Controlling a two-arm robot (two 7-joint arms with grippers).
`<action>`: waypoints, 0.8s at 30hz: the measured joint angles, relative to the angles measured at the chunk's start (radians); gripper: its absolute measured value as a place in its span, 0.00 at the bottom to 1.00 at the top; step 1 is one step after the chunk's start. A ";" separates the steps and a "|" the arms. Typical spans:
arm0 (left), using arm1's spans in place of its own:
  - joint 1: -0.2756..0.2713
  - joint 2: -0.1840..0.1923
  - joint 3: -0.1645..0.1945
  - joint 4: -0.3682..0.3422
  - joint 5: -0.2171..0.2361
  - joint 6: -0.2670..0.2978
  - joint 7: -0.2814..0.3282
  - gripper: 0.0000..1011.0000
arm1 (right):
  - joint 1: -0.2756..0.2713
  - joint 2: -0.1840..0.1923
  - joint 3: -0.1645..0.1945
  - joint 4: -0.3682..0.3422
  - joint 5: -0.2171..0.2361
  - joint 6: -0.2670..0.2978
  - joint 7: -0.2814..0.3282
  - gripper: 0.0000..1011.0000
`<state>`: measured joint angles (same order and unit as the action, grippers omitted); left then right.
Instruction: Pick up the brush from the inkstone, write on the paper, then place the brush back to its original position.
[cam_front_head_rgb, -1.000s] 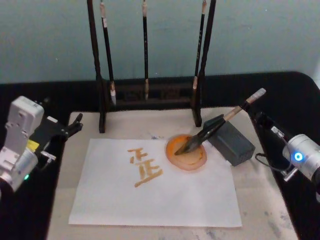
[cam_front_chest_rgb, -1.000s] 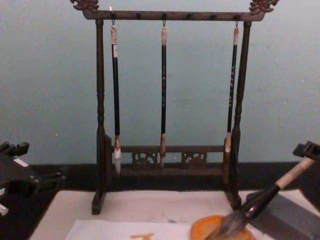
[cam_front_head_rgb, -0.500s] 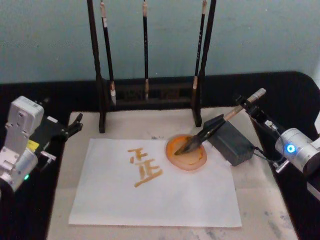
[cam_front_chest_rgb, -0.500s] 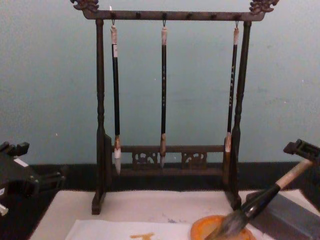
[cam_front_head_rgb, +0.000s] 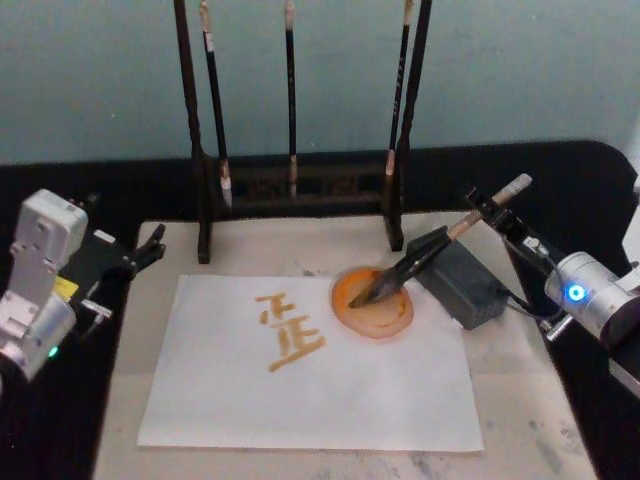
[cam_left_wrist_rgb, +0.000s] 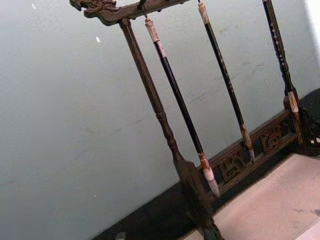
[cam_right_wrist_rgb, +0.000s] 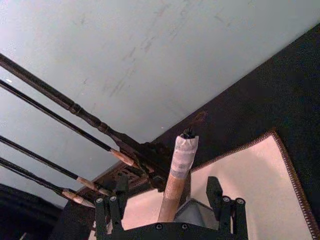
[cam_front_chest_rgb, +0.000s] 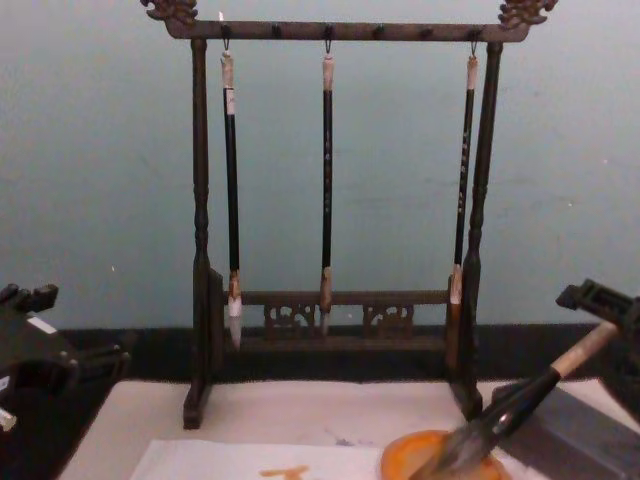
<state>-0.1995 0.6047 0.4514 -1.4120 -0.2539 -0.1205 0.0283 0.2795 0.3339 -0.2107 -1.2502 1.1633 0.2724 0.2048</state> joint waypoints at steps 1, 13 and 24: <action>0.000 0.000 0.000 0.000 0.000 0.000 0.000 1.00 | 0.001 0.002 -0.005 0.003 0.003 -0.001 0.001 0.99; 0.000 0.000 0.000 0.000 0.000 0.000 0.000 1.00 | 0.005 0.015 -0.041 0.012 0.011 -0.019 0.004 0.99; 0.000 0.000 0.000 0.000 0.000 0.000 0.000 1.00 | 0.004 0.014 -0.036 0.011 0.011 -0.017 0.002 0.99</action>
<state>-0.1995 0.6047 0.4514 -1.4119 -0.2539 -0.1205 0.0283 0.2835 0.3474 -0.2471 -1.2394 1.1739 0.2556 0.2069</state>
